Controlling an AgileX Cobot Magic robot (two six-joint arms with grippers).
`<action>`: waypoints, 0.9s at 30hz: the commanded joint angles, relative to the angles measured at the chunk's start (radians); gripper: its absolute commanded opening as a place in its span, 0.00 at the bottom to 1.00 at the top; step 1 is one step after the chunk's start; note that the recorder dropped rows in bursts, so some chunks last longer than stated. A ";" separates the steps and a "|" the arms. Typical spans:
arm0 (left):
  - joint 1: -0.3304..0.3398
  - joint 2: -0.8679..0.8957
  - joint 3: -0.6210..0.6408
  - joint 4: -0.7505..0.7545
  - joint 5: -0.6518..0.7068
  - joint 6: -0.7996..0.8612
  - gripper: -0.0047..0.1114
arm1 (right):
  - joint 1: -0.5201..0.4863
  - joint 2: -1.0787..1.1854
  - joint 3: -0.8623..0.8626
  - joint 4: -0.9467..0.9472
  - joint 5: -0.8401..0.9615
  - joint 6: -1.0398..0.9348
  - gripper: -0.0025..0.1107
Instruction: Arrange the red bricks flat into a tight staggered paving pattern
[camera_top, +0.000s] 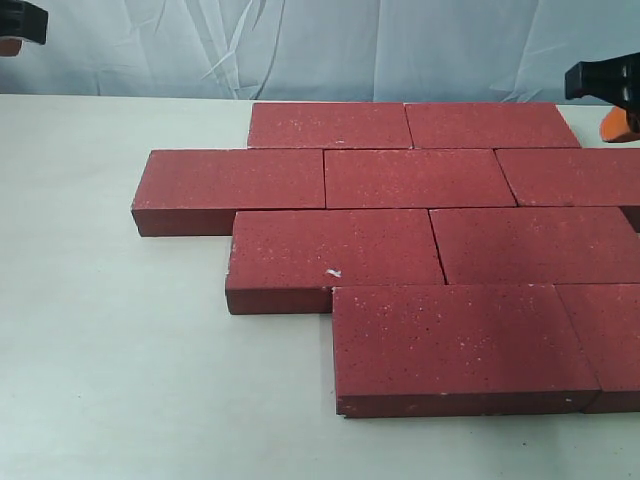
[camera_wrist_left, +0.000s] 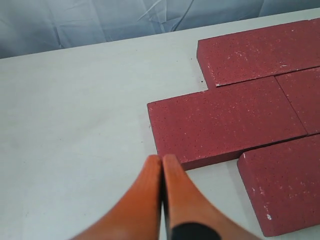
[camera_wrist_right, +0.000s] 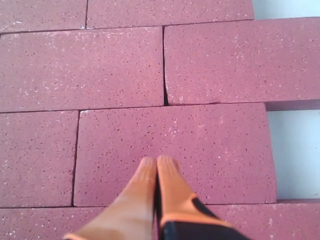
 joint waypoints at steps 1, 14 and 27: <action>0.001 -0.015 0.005 -0.009 0.002 -0.008 0.04 | -0.005 -0.112 0.089 -0.018 -0.056 -0.001 0.02; 0.001 -0.026 0.056 -0.009 -0.017 -0.008 0.04 | -0.005 -0.551 0.290 -0.019 -0.218 -0.001 0.02; 0.001 -0.026 0.056 -0.028 -0.019 -0.008 0.04 | -0.005 -0.795 0.447 -0.043 -0.406 -0.001 0.02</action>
